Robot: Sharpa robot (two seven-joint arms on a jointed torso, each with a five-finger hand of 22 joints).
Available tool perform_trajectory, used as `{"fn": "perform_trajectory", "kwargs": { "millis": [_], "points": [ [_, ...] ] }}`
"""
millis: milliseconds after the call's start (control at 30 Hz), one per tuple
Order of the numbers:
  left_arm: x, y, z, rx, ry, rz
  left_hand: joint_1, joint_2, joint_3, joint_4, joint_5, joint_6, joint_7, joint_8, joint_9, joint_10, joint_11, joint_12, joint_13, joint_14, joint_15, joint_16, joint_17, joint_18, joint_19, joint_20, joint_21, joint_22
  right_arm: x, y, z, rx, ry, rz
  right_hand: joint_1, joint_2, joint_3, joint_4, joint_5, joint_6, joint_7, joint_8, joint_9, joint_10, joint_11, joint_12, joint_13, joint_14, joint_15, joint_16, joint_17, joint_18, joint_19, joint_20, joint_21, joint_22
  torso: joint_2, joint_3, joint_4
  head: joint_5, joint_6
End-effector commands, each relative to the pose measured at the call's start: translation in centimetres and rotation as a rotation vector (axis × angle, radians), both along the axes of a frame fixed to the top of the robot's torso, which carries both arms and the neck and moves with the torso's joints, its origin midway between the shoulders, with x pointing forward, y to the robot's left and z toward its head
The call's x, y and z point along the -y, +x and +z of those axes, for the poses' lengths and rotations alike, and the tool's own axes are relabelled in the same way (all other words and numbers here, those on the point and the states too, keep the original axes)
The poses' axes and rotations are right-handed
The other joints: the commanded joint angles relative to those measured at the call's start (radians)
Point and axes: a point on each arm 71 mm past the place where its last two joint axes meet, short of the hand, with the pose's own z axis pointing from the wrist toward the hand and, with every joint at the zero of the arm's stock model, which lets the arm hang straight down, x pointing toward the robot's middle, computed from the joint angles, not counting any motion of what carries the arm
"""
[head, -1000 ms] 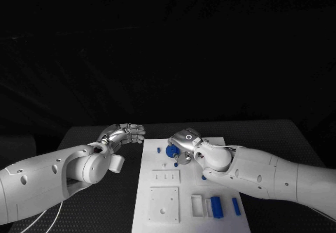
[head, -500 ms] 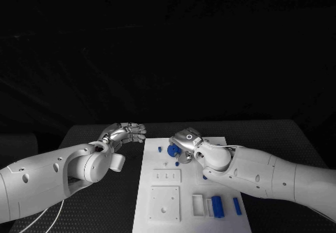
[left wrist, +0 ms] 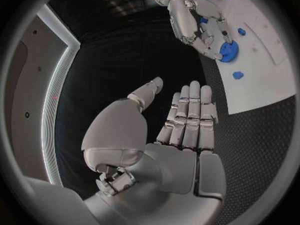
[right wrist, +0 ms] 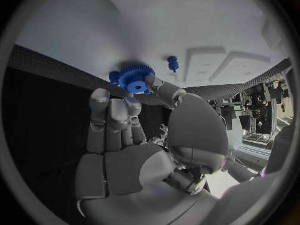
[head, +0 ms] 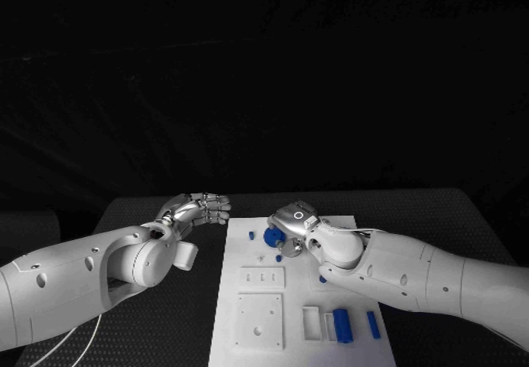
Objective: Assemble the parts on the task board
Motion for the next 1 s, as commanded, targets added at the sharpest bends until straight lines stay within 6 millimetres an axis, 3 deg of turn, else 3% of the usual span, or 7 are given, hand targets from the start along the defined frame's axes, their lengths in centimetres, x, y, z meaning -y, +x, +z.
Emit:
{"fn": "perform_trajectory", "kwargs": {
  "millis": [33,133,300,367,400,633,1000],
  "points": [
    [0.2,0.0,0.2,0.010,-0.004,-0.015,-0.009,0.001,0.004,-0.005,0.006,-0.007,0.001,-0.004,-0.002,-0.005,0.003,-0.007,-0.001,-0.006,0.001,-0.005,0.001,0.009,-0.007,-0.001,0.005,0.019,-0.1,0.0,-0.2,-0.022,-0.003,-0.002,-0.005,-0.008,-0.008,-0.013,-0.003,0.045,0.044,-0.022,-0.010,-0.005,0.017,-0.005,0.000,-0.001,0.007,-0.006,-0.002,0.042,-0.003,0.004,0.000,0.013,0.000,0.0000,-0.0010,0.000,0.001],
    [0.3,0.0,0.2,0.010,-0.004,-0.016,-0.009,0.001,0.004,-0.005,0.006,-0.007,0.001,-0.004,-0.002,-0.005,0.003,-0.007,-0.001,-0.005,0.001,-0.006,0.001,0.009,-0.007,-0.001,0.005,0.019,0.0,0.1,-0.3,-0.041,0.002,-0.009,-0.011,-0.010,-0.027,-0.031,-0.004,0.000,0.053,-0.046,-0.022,-0.006,0.026,-0.005,0.000,-0.001,0.016,-0.008,-0.002,0.042,-0.005,0.005,0.000,0.014,0.000,-0.0001,-0.0010,0.001,0.001],
    [0.3,0.0,0.1,0.009,-0.004,-0.017,-0.009,0.001,0.004,-0.005,0.006,-0.008,0.002,-0.004,-0.002,-0.006,0.004,-0.007,-0.001,-0.005,0.001,-0.006,0.002,0.009,-0.008,-0.001,0.005,0.019,0.2,0.1,-0.6,-0.089,-0.012,-0.020,-0.009,-0.009,-0.048,-0.059,0.008,-0.058,0.050,-0.072,-0.033,-0.011,0.022,-0.008,-0.002,-0.002,0.013,-0.013,-0.003,0.042,-0.008,0.005,-0.004,0.013,0.000,0.0000,-0.0003,0.000,0.001],
    [0.3,0.0,0.1,0.009,-0.004,-0.017,-0.008,0.002,0.006,-0.005,0.007,-0.009,0.003,-0.005,-0.002,-0.006,0.004,-0.008,-0.002,-0.005,0.001,-0.006,0.002,0.010,-0.008,-0.001,0.005,0.019,0.3,0.1,-0.7,-0.111,-0.010,-0.027,0.021,-0.010,0.002,-0.077,0.191,-0.064,0.054,-0.072,-0.034,-0.020,0.027,-0.011,-0.001,-0.005,0.017,-0.016,-0.004,0.042,-0.015,0.006,-0.011,0.011,0.000,-0.0001,-0.0002,-0.001,0.001],
    [0.3,0.0,0.1,0.009,-0.004,-0.017,-0.007,0.003,0.006,-0.005,0.008,-0.009,0.003,-0.005,-0.002,-0.006,0.004,-0.008,-0.002,-0.005,0.001,-0.007,0.002,0.010,-0.008,-0.001,0.005,0.019,0.4,0.1,-0.8,-0.118,-0.012,-0.029,0.027,-0.008,0.012,-0.087,0.252,-0.071,0.053,-0.074,-0.035,-0.022,0.027,-0.010,-0.001,-0.005,0.016,-0.017,-0.003,0.042,-0.015,0.009,-0.010,0.012,0.000,-0.0003,0.0000,-0.001,0.001],
    [0.3,0.0,0.1,0.008,-0.004,-0.017,-0.008,0.003,0.007,-0.005,0.009,-0.010,0.004,-0.005,-0.002,-0.007,0.005,-0.009,-0.002,-0.005,0.001,-0.007,0.003,0.010,-0.008,-0.001,0.005,0.019,0.9,0.2,-0.9,-0.138,-0.013,-0.044,0.051,0.009,0.051,-0.114,0.429,-0.091,0.050,-0.075,-0.039,-0.027,0.023,-0.009,-0.001,-0.003,0.013,-0.021,-0.002,0.042,-0.013,0.016,-0.010,0.014,0.000,0.0002,-0.0007,0.000,0.000],
    [0.1,0.0,0.1,0.008,-0.001,-0.012,-0.009,0.002,0.007,-0.004,0.009,-0.012,0.006,-0.006,-0.003,-0.008,0.006,-0.010,-0.002,-0.006,0.002,-0.009,0.004,0.010,-0.009,-0.001,0.006,0.019,2.3,0.0,-0.8,-0.155,0.004,-0.064,0.032,0.025,0.062,-0.116,0.465,-0.077,0.053,-0.062,-0.036,-0.025,0.026,-0.006,-0.001,-0.002,0.015,-0.021,0.001,0.042,-0.010,0.018,-0.009,0.015,0.000,0.0009,-0.0024,-0.002,0.002]
  ]
}}
